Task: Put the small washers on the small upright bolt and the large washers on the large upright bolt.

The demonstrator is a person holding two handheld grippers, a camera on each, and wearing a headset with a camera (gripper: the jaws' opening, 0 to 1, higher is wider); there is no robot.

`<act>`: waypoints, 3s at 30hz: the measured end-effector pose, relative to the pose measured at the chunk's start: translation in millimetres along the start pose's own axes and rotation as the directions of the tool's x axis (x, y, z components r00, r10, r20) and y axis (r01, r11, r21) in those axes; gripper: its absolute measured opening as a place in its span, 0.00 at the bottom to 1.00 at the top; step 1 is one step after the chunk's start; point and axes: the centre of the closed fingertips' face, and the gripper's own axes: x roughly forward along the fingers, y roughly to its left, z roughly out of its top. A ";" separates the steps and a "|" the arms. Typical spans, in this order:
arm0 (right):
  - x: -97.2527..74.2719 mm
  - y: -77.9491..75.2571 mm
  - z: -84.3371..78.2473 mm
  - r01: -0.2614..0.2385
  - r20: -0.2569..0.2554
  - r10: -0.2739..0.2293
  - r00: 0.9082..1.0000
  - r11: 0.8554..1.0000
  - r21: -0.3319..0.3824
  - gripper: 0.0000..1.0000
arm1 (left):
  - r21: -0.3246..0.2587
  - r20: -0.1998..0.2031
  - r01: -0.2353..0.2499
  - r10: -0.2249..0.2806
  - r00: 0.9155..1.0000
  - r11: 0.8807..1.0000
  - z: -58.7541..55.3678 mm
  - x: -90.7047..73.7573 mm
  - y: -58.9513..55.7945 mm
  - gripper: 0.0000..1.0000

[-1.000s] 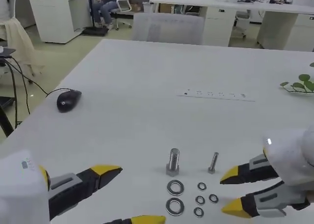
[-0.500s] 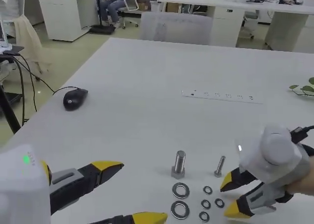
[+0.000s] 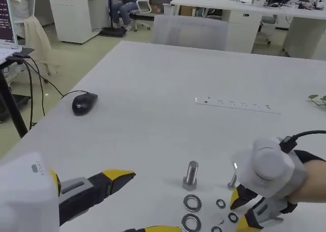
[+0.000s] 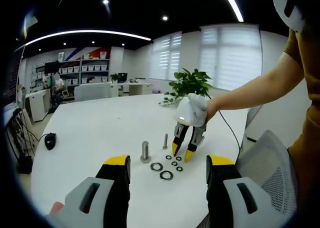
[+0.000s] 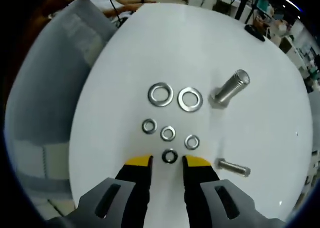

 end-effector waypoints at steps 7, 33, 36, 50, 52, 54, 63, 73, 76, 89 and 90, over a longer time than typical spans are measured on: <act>-0.5 -2.4 -0.7 0.004 0.004 -0.004 1.000 1.000 0.004 0.23 | 0.002 0.001 -0.003 0.003 1.000 1.000 0.3 -0.7 -2.9 0.61; -2.0 -4.2 1.6 0.046 0.025 -0.048 0.999 0.994 0.099 0.15 | 0.005 0.003 -0.031 0.031 1.000 1.000 1.2 -8.0 1.7 0.61; -1.6 -3.4 1.1 0.050 0.019 -0.052 0.998 0.995 0.089 0.14 | 0.006 0.006 -0.030 0.030 1.000 1.000 1.5 -8.1 1.5 0.61; -25.3 -8.3 -7.4 0.052 0.024 -0.056 0.998 0.989 0.142 0.12 | 0.008 0.006 -0.033 0.033 0.999 0.999 0.5 -11.3 2.6 0.61; -36.6 -13.1 -8.5 0.069 0.017 -0.072 0.997 0.988 0.136 0.12 | 0.010 0.002 -0.030 0.030 1.000 0.999 0.4 -10.4 1.0 0.61; -47.4 -18.5 -8.6 0.083 0.013 -0.086 0.996 0.987 0.135 0.12 | 0.010 0.003 -0.025 0.025 1.000 1.000 0.6 -9.2 -0.5 0.61; -75.1 -41.0 -4.1 0.147 0.004 -0.149 0.989 0.981 0.131 0.12 | 0.014 0.007 -0.014 0.014 1.000 1.000 3.3 -6.1 -3.1 0.61; -82.0 -57.7 7.3 0.180 0.003 -0.181 0.983 0.978 0.105 0.12 | 0.011 0.004 -0.018 0.018 1.000 1.000 2.7 -6.7 -4.3 0.61; -81.0 -60.2 8.6 0.179 0.000 -0.180 0.984 0.979 0.098 0.12 | 0.008 0.005 -0.021 0.021 1.000 1.000 2.8 -6.8 -4.1 0.61; -72.0 -64.9 7.6 0.161 -0.002 -0.162 0.987 0.982 0.098 0.12 | 0.004 -0.001 -0.025 0.025 1.000 1.000 0.8 -7.8 -3.5 0.61; -71.7 -65.3 7.2 0.162 -0.004 -0.163 0.987 0.982 0.097 0.12 | 0.004 -0.001 -0.025 0.025 1.000 1.000 0.9 -7.7 -3.4 0.61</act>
